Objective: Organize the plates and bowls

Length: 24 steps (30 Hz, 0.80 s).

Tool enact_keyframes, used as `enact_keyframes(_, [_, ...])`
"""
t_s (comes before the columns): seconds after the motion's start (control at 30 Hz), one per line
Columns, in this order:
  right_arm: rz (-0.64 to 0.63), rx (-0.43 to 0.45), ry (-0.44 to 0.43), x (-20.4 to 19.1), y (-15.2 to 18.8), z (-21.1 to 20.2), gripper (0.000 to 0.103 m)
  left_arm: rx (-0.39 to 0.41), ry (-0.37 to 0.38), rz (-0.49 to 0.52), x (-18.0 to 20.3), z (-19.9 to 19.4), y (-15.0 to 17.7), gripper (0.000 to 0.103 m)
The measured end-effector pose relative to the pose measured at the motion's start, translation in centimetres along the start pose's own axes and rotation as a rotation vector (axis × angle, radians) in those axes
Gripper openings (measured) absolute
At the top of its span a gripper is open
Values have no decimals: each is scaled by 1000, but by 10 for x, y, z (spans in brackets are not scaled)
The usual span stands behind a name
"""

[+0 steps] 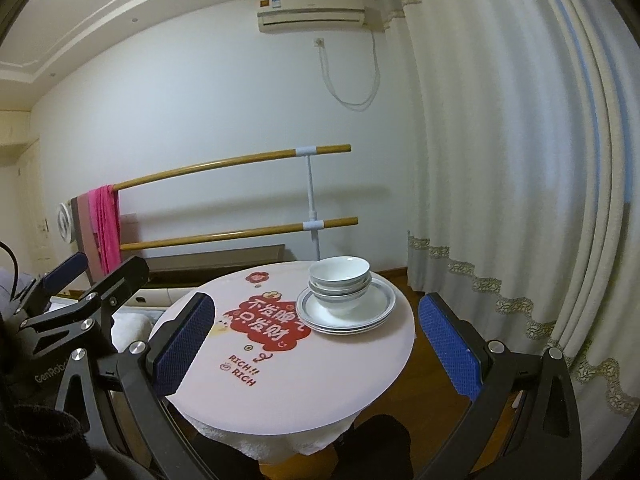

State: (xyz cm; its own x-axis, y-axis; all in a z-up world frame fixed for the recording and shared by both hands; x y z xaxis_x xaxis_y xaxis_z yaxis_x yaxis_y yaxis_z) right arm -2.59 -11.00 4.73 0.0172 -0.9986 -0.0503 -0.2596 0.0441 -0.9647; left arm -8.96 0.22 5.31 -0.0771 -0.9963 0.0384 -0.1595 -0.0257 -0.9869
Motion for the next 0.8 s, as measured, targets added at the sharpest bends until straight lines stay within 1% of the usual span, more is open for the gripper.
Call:
enact_keyframes(0.23, [10, -18, -17, -5, 1, 1, 103, -1, -2, 5, -8, -7, -4, 102])
enact_keyframes(0.27, [9, -20, -18, -6, 1, 1, 103, 3, -3, 5, -9, -14, -6, 102])
enact_keyframes(0.8, [7, 2, -1, -12, -1, -1, 103, 28, 3, 11, -12, -12, -6, 102])
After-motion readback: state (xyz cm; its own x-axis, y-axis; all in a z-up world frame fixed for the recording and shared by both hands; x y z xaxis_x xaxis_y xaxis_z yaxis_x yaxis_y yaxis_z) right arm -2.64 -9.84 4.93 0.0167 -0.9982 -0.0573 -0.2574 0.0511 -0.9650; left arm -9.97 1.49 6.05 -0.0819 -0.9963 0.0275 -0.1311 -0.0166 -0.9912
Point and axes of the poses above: each gripper's, at about its wrist camera, not at the fingertips, and z roughly the way its jaws point, x to its right, y to its underside, the point moved 1 cm from there along z, roughly the way its jaws point
